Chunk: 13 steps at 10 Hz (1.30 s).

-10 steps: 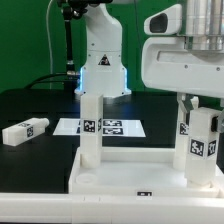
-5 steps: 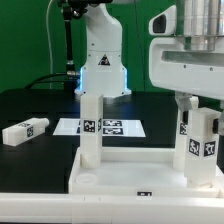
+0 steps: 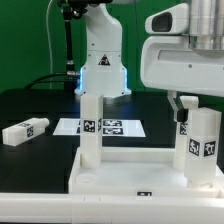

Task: Assemble desk

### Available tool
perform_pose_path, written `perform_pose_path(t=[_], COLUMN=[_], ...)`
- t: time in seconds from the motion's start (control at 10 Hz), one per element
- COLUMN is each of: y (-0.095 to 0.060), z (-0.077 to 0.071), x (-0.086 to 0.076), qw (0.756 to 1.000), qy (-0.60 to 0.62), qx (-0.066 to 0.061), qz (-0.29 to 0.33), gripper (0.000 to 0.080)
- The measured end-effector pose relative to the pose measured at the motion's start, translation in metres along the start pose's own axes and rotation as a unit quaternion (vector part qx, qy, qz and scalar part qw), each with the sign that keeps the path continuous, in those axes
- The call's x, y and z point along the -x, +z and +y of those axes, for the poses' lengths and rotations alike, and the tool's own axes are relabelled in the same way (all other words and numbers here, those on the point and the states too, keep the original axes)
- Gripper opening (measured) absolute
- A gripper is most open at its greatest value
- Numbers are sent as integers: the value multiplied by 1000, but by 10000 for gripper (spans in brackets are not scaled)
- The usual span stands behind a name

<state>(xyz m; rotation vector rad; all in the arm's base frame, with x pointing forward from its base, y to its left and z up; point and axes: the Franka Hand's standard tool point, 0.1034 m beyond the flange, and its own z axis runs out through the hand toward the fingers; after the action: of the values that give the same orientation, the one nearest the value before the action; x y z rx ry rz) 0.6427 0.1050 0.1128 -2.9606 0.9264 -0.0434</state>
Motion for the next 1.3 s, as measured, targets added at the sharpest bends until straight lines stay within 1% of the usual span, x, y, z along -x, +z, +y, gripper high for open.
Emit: perform_pose_path(t=[0.2,0.4,0.5,0.6,1.0,1.2,1.3], y=[0,0,0,-1,-1,-1,-1], z=[0,-1,-2,-2,0,1,2], x=[0,0,1,1,-1,-3,-4], qw=[997,985,974,963,924,899,897], qy=[-81,-171,-225,-269,-382,-438,-442], qx=[0,1,4,4,6,7,7], qz=[0,1,2,2,3,2,2], gripper=[648,648,648,648,648,648,648])
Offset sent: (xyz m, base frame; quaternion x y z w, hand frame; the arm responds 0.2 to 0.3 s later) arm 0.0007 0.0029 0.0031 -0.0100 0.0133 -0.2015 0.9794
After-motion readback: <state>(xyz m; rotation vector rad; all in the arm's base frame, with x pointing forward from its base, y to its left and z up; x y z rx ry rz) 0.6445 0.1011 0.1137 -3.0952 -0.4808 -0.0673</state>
